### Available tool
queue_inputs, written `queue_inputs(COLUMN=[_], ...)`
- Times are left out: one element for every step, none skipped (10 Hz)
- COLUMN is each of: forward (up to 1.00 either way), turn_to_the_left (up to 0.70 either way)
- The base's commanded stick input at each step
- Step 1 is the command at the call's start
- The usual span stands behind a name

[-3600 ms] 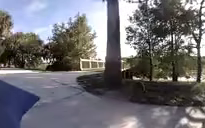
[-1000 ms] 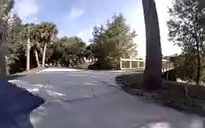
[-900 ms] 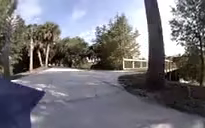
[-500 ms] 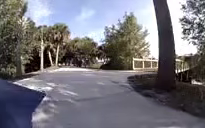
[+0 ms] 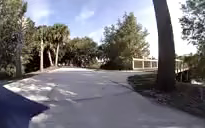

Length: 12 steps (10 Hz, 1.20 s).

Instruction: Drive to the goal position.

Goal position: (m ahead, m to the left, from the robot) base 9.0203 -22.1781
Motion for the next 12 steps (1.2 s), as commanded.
queue_inputs(forward=[0.00,0.00,0.00,0.00,0.00,0.00,0.00,0.00,0.00,0.00,0.00,0.00], turn_to_the_left=[0.42,0.45,0.45,0.45,0.45,0.45,0.45,0.45,0.45,0.00,0.00,0.00])
